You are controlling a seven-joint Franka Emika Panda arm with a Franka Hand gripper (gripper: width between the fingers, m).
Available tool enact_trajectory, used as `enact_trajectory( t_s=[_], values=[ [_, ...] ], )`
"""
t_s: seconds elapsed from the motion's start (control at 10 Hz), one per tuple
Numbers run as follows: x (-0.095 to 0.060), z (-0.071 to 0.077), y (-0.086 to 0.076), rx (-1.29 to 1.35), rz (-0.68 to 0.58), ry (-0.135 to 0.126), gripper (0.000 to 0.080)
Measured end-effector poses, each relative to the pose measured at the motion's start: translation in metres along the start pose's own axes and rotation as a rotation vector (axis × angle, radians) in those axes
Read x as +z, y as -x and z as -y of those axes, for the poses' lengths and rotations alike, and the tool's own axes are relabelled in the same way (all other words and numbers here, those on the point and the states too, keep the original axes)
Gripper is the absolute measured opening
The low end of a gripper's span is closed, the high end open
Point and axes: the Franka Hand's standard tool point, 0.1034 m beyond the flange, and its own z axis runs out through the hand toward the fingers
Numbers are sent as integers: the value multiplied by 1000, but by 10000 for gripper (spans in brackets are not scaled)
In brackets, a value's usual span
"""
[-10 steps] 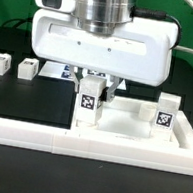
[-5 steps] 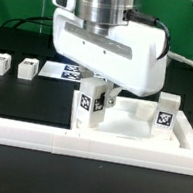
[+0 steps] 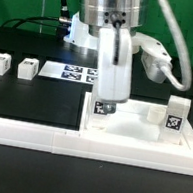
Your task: Assemble square table
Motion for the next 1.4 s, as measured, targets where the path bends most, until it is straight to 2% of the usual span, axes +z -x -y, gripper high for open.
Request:
enact_trajectory(
  t_s=[0.2, 0.4, 0.5, 0.6, 0.7, 0.8, 1.2, 1.3, 1.4],
  values=[
    [0, 0, 3, 151, 1, -2, 291],
    [1, 0, 3, 128, 0, -2, 291],
    [0, 0, 2, 45, -3, 2, 448],
    [-2, -3, 2, -117, -8, 18, 574],
    [-5, -6, 4, -256, -17, 19, 574],
    [-7, -9, 7, -353, -22, 24, 634],
    [-4, -10, 2, -616, -21, 34, 649],
    [-3, -8, -7, -856, -59, 45, 649],
    [-6, -3, -10, -1051, -102, 57, 649]
  ],
)
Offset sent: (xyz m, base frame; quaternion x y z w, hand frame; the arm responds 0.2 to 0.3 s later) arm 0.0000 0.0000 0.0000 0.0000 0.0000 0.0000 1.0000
